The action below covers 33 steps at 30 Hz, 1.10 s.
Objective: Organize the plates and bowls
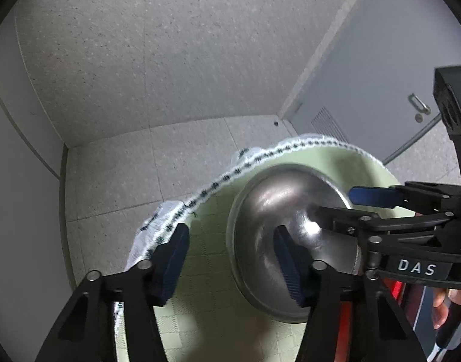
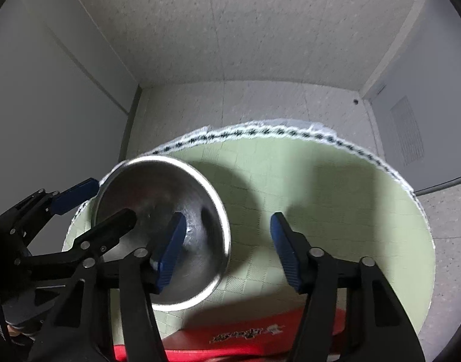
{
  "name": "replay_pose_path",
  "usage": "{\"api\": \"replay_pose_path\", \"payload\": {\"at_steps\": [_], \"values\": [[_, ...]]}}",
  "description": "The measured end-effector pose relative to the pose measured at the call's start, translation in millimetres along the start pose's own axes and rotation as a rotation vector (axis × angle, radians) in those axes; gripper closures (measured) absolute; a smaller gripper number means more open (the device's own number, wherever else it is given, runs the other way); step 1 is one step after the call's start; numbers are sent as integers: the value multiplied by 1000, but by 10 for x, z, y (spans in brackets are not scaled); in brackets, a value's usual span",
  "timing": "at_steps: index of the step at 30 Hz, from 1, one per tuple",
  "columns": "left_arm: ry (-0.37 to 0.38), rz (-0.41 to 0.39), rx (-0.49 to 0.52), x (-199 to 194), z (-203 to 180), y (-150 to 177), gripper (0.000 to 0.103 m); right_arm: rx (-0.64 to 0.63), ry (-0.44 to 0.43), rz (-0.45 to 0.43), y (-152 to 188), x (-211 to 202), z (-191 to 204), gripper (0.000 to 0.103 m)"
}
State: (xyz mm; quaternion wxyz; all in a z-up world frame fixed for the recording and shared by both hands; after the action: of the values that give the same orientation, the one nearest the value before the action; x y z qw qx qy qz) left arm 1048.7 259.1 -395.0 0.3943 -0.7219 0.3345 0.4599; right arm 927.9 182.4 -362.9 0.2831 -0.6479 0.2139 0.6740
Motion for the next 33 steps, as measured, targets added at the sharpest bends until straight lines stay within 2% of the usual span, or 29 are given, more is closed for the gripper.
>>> {"api": "replay_pose_path", "payload": {"at_steps": [2, 4, 6, 9, 13, 19, 27, 33], "values": [[8, 18, 14, 82, -54, -22, 59, 2, -14, 6, -6, 30, -11, 58], [8, 25, 26, 146, -69, -1, 67, 3, -35, 18, 0, 60, -13, 78], [20, 31, 38, 177, -114, -7, 77, -10, -59, 23, 19, 76, 1, 83], [5, 21, 37, 191, -119, 9, 78, -12, -56, 8, 46, 65, 4, 88], [6, 8, 29, 155, -63, 65, 82, 1, -84, -34, 100, -9, -28, 92], [12, -61, 16, -78, -67, 102, 83, 4, -108, -123, 208, -285, -19, 94], [-13, -172, 32, -629, -197, 188, 83, 1, -157, -252, 350, -767, 47, 94], [-6, -271, 63, -1169, -488, 355, 83, 4, -186, -354, 571, -1287, 18, 94]]}}
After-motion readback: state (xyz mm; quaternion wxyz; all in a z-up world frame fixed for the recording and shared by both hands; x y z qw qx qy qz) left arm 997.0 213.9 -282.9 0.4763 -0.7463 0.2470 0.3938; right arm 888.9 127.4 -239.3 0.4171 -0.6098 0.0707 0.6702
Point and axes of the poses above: each gripper's, at about its wrist camera, not at the fingertips, and x roughly the way its jaws point, z to its left, y to its underside, the point moved 2 cm from there along x, roughly the way its jaws point, and after that the axes turned 6 degrees about z, right-handed, at the moved point
